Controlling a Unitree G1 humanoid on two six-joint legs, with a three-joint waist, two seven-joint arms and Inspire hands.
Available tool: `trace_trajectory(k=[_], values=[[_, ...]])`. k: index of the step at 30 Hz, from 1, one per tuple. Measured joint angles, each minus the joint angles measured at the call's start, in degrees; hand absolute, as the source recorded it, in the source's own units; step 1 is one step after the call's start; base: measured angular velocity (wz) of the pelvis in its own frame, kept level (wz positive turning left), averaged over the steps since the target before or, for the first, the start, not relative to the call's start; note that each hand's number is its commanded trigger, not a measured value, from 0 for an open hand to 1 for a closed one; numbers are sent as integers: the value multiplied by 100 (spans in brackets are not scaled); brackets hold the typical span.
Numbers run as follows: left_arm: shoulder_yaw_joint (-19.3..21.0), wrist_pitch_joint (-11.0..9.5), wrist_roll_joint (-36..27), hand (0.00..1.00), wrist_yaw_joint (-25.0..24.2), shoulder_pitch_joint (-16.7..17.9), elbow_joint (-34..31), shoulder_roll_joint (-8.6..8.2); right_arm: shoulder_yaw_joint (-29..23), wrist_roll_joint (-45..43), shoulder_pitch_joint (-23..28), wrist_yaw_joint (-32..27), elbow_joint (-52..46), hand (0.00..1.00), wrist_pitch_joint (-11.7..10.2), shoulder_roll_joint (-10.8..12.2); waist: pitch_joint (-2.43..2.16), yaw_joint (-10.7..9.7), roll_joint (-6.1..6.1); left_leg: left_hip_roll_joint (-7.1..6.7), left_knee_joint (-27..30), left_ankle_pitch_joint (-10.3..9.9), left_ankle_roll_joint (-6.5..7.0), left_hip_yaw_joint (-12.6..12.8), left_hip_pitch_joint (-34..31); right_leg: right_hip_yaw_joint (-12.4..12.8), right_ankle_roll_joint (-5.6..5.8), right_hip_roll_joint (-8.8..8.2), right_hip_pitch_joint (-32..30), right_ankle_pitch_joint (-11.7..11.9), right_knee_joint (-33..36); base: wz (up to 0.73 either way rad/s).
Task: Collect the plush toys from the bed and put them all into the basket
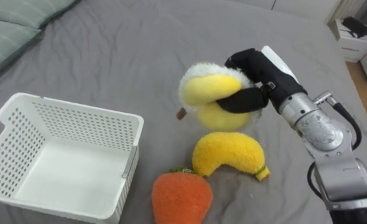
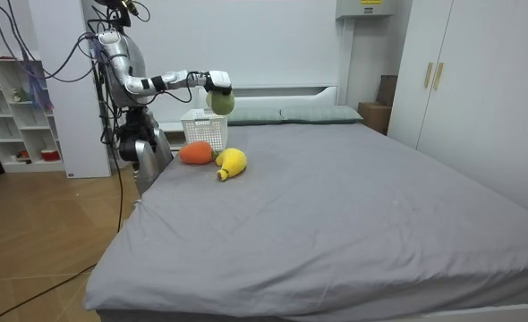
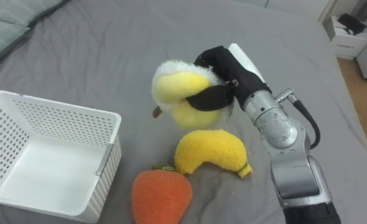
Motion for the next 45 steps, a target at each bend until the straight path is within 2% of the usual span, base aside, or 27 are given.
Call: trace_trajectory(k=[2, 7, 11, 15, 17, 19, 22, 26, 27, 28, 29, 30, 31, 32, 37, 45], values=[[0, 2, 14, 0, -17, 10, -1, -9, 89, -154, -44, 20, 22, 100, 3, 1, -1, 88, -4, -8, 38, 0, 0, -69, -23, -46, 0, -4, 24, 0, -14, 21], [2, 12, 232, 0, -137, 79, -46, -23, 128, -480, -61, 75, 35, 100, 89, 30, -3, 297, -14, -113, 71, 82, 11, -385, -130, -360, 24, -72, 99, -14, -82, 31], [2, 42, 272, 0, -151, 134, -230, -48, 134, -478, -67, 59, 38, 100, 128, 35, 0, 419, -16, -174, 174, 96, 12, -577, -215, -446, 63, -91, 130, -39, -81, 29], [-5, 85, 280, 0, -152, 34, -304, -44, 506, -472, -370, -46, 285, 100, 205, 52, 13, 551, -33, -219, 264, 103, 12, -743, -259, -601, 70, -110, 198, -45, -82, 22], [-6, 102, 286, 0, -153, -13, -304, -45, 622, -456, -489, -66, 396, 100, 229, 80, 24, 579, -66, -262, 259, 137, 19, -824, -263, -626, 79, -128, 216, -61, -86, 22], [-2, 164, 334, 0, -153, -49, -305, -47, 645, -457, -519, -113, 463, 100, 253, 162, 32, 694, -101, -291, 264, 152, 36, -863, -276, -634, 80, -140, 224, -63, -94, 11], [-5, 251, 340, 0, -152, -66, -377, -54, 829, -452, -523, -196, 464, 100, 300, 164, 21, 736, -136, -351, 304, 168, 62, -995, -352, -755, 99, -153, 214, -73, -93, 21], [-7, 262, 491, 0, -150, -142, -418, -45, 1025, -521, -561, -196, 465, 100, 373, 189, 25, 901, -132, -383, 325, 177, 79, -1053, -431, -735, 105, -157, 150, -74, -89, 11], [-5, 301, 494, 0, -150, -159, -418, -41, 1062, -592, -579, -196, 465, 99, 372, 254, 23, 954, -136, -385, 326, 178, 79, -1060, -456, -728, 105, -155, 129, -74, -88, 3], [-6, 313, 493, 0, -150, -167, -418, -45, 1073, -658, -590, -196, 465, 80, 373, 318, 26, 1006, -131, -386, 327, 179, 79, -1069, -468, -717, 106, -151, 122, -73, -86, 3], [-6, 320, 494, 0, -149, -168, -422, -48, 1073, -679, -595, -196, 465, 66, 374, 340, 27, 1022, -129, -388, 328, 179, 79, -1079, -474, -711, 107, -150, 121, -72, -86, 8], [-5, 346, 496, 0, -149, -164, -461, -56, 1074, -683, -625, -197, 466, 28, 377, 378, 28, 1040, -129, -394, 340, 179, 78, -1109, -501, -693, 109, -146, 109, -71, -87, 10], [-5, 365, 498, 0, -149, -158, -518, -70, 1077, -679, -679, -203, 481, 3, 379, 416, 28, 1061, -129, -394, 359, 180, 75, -1120, -542, -657, 109, -141, 74, -71, -82, 10], [-4, 374, 503, 0, -149, -154, -554, -80, 1080, -681, -722, -205, 500, 0, 379, 435, 30, 1068, -125, -394, 368, 182, 71, -1130, -562, -655, 109, -140, 60, -71, -80, 7], [-2, 453, 611, 0, -161, -161, -753, -133, 1081, -703, -892, -252, 630, 0, 491, 475, 31, 1192, -124, -416, 370, 189, 61, -1207, -605, -653, 109, -136, 42, -71, -79, 7], [1, 470, 610, 0, -172, -140, -752, -127, 1083, -730, -894, -314, 674, 0, 496, 478, 38, 1226, -183, -437, 368, 203, 72, -1228, -596, -619, 109, -143, 42, -71, -72, 1]])
